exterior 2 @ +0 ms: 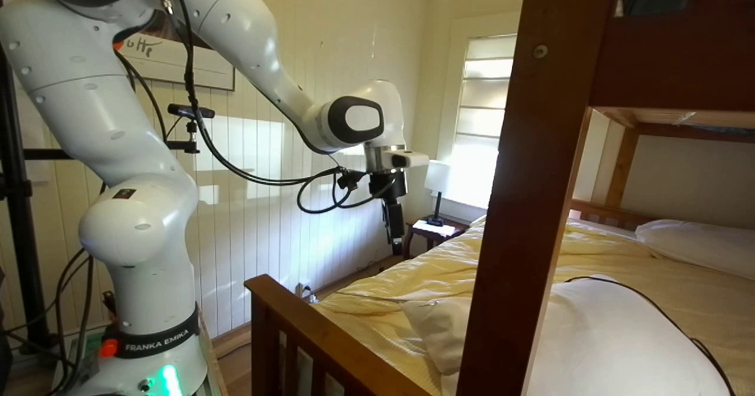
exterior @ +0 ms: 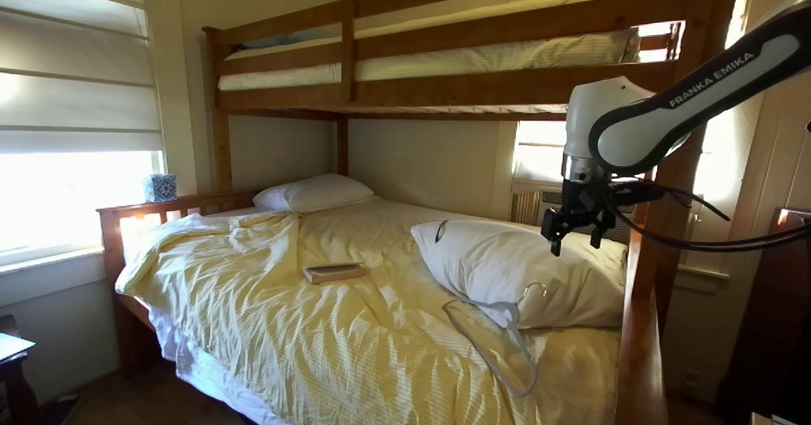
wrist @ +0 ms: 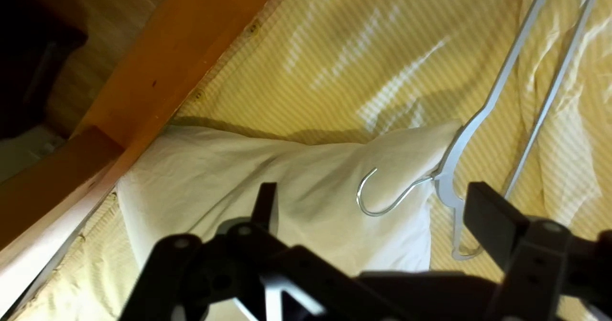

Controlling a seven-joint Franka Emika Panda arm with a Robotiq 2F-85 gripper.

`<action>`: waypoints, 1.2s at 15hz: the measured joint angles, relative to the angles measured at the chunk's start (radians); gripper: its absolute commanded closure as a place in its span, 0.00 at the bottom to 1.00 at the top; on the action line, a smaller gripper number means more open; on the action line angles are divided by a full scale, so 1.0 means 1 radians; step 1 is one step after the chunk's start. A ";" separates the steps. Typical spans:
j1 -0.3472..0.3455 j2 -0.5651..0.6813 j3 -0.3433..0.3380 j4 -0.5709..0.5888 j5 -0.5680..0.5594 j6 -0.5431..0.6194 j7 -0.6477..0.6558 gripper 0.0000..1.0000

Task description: Hang the coat hanger on the hook

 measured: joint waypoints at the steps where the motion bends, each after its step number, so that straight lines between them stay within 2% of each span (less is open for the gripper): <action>1: 0.001 0.006 -0.002 0.001 0.001 0.009 0.027 0.00; 4: 0.001 0.078 0.000 0.013 0.005 0.080 0.160 0.00; 8: 0.010 0.233 -0.006 0.062 0.003 0.140 0.302 0.00; 13: 0.095 0.447 -0.063 0.160 0.044 0.129 0.300 0.00; 18: 0.181 0.579 -0.107 0.262 0.099 0.076 0.291 0.00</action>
